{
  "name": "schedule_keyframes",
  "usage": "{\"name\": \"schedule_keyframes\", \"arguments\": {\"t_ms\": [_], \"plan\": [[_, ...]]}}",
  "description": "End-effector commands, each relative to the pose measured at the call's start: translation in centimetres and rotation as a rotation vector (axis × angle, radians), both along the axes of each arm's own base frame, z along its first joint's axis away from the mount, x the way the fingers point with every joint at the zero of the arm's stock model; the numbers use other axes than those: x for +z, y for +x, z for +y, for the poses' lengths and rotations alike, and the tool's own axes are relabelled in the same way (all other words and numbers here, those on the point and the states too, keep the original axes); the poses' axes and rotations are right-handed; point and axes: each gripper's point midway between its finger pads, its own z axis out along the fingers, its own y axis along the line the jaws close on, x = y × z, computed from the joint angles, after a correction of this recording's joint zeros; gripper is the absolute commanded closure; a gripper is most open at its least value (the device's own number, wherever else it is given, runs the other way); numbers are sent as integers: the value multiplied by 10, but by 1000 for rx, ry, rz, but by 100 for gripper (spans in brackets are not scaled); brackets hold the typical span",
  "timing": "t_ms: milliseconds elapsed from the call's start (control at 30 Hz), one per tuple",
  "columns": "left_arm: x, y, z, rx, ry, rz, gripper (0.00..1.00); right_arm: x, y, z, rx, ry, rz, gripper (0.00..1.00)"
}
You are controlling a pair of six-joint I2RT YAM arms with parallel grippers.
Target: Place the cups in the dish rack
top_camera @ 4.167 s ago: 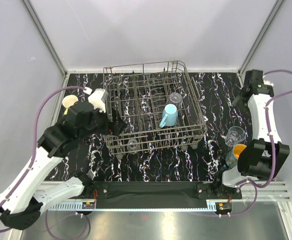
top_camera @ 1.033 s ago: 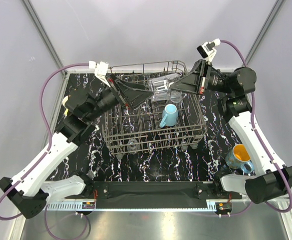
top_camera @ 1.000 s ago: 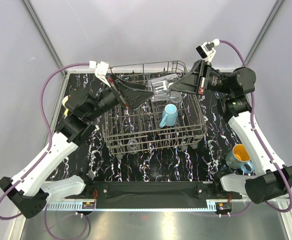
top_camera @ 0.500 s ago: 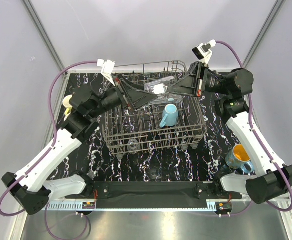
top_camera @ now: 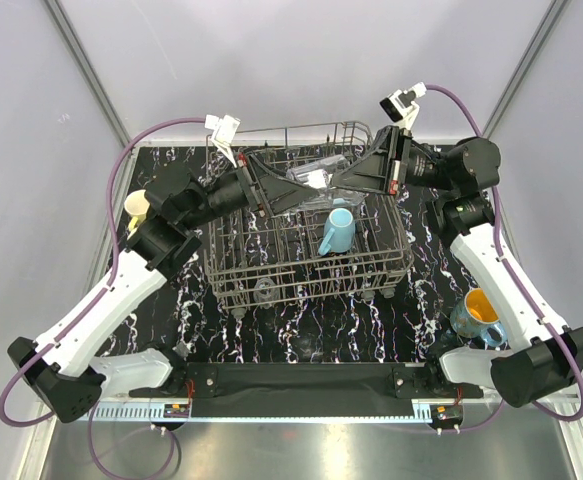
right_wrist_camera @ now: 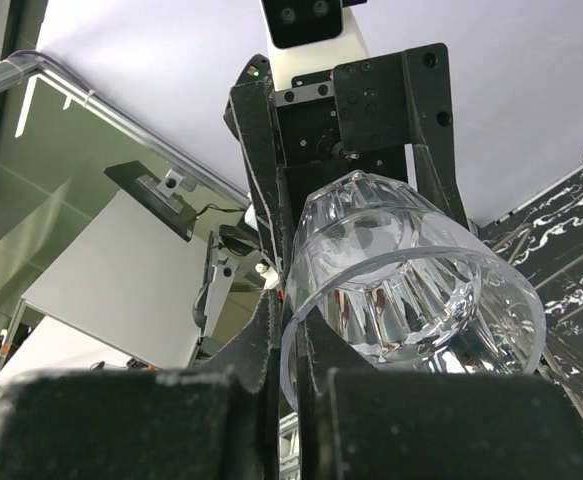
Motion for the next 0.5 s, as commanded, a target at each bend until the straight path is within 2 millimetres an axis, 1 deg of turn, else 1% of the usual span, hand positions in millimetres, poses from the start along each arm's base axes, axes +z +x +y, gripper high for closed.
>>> {"name": "schedule_keyframes", "arguments": {"t_ms": [0, 33, 67, 100, 133, 167, 200, 233, 267, 300, 333, 367, 400, 433, 467], "plan": [[25, -10, 2, -34, -39, -42, 80, 4, -7, 2, -6, 2, -82, 100], [22, -10, 2, -33, -28, -30, 87, 1, -6, 3, -13, -8, -82, 100], [21, -9, 2, -32, -22, -28, 94, 0, -5, 3, -19, -13, -79, 98], [17, -9, 2, -28, -4, -12, 100, 0, -4, 3, -31, -17, -102, 90], [16, -5, 3, -6, 7, -12, 100, -6, 0, 4, -41, -39, -64, 68], [12, -2, 3, 11, 23, -2, 100, -8, 1, 4, -55, -49, -62, 61], [4, 4, 5, 49, 65, 26, 100, -7, 2, 3, -82, -62, -120, 59], [-1, 7, 7, 69, 93, 41, 100, -18, 9, 4, -114, -109, -54, 57], [-6, 11, 8, 92, 124, 58, 100, -23, 13, 3, -143, -139, -49, 47], [-14, 13, 12, 119, 178, 99, 100, -22, 16, 0, -192, -174, -131, 39], [-19, 22, 17, 176, 213, 102, 100, -42, 27, -4, -274, -260, -39, 30], [-24, 25, 19, 198, 239, 120, 100, -49, 34, -9, -332, -309, -35, 18], [-29, 25, 25, 220, 283, 156, 100, -49, 41, -16, -401, -357, -96, 11], [-37, 36, 28, 273, 323, 168, 100, -70, 54, -29, -509, -458, -27, 7], [-40, 39, 32, 298, 351, 181, 100, -79, 61, -38, -573, -514, -21, 4]]}}
